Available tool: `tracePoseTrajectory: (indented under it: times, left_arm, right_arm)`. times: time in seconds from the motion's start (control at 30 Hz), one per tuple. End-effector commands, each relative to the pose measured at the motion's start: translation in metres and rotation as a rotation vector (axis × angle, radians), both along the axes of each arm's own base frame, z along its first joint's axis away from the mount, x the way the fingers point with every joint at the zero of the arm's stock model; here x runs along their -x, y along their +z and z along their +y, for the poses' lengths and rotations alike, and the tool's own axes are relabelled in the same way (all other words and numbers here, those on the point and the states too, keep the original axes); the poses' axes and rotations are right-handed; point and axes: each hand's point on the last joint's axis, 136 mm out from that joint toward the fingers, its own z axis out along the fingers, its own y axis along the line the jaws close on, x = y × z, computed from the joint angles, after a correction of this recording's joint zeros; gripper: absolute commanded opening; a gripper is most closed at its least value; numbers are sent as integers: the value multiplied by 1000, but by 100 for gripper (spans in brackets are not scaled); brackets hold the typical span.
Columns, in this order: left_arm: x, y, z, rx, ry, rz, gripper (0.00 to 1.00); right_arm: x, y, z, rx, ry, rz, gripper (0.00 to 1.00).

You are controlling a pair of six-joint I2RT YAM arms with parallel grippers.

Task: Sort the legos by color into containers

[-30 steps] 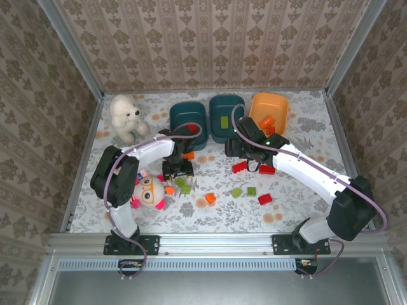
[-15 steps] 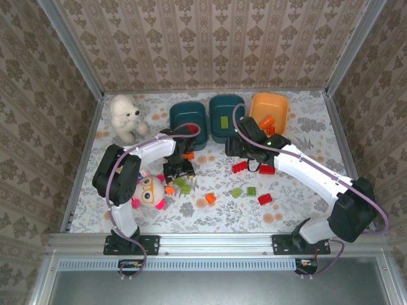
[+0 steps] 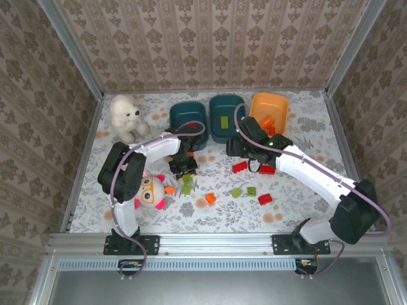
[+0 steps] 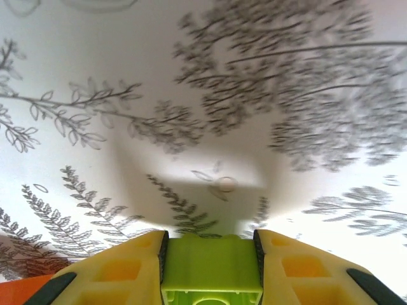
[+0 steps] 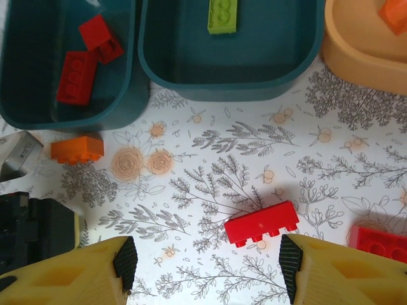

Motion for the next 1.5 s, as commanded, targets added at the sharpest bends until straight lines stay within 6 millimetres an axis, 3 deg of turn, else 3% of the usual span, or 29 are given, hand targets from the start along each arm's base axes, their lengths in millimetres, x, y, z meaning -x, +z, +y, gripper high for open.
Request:
tracePoseTrajectory:
  times: [0.0,0.1,0.27,0.47,0.63,0.9,1.07,1.23,1.47]
  left_arm:
    - [-30,35,-19,33,-64,-134,25]
    - [-58,61,-38,81,-110,-231,25]
    - [-110,88,-80,148,-210,-368,23]
    - [-167,102,-131,182,-346,-518,23]
    - [-193,90,-159,158,-428,-594,23]
    - [-201,49,-165,118,-445,-557,25]
    - [-195,43,-167,121,-452,-530,37]
    - [-195,66,-169,139,-437,-555,46]
    - [-199,134,-162,199,-373,-650,55]
  right_arm:
    - [8,18,-19,33,-39,-49,64]
    - [12,23,-36,37,-98,-68,64]
    - [18,31,-55,27,-163,-96,64]
    - [24,39,-68,30,-188,-104,64]
    - [31,42,-82,34,-207,-113,64]
    - [39,46,-97,30,-227,-120,64]
    - [41,42,-101,30,-232,-105,65]
    - [39,44,-104,32,-235,-105,66]
    - [34,52,-103,39,-221,-120,66]
